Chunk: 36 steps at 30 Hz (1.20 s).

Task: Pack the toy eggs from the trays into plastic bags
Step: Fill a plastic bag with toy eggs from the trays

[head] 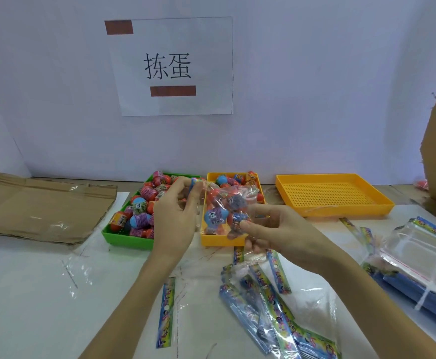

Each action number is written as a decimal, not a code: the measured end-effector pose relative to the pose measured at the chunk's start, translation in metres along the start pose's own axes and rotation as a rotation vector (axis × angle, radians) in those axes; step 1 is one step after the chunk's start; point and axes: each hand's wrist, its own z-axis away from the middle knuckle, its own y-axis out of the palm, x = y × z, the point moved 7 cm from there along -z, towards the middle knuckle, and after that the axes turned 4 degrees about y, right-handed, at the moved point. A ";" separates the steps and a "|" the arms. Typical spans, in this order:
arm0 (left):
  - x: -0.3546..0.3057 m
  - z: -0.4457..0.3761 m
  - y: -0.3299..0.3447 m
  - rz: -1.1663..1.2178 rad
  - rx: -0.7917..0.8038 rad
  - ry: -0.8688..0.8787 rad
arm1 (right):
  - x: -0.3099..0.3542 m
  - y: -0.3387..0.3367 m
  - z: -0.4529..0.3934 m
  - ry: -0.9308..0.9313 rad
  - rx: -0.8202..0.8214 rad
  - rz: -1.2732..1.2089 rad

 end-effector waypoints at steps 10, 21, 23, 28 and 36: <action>0.026 0.016 0.030 0.689 0.183 -0.679 | 0.021 -0.016 0.005 -0.370 -0.399 0.434; 0.028 0.018 0.029 0.693 0.105 -0.629 | -0.013 -0.022 -0.003 -0.105 -0.425 -0.227; 0.029 0.018 0.026 0.641 0.096 -0.584 | -0.014 -0.023 -0.003 -0.080 -0.435 -0.277; 0.026 0.012 0.012 0.321 -0.030 -0.355 | -0.016 -0.025 -0.003 -0.028 -0.434 -0.354; 0.027 0.005 0.003 0.271 -0.043 -0.249 | -0.018 -0.003 -0.006 0.134 -0.176 -0.361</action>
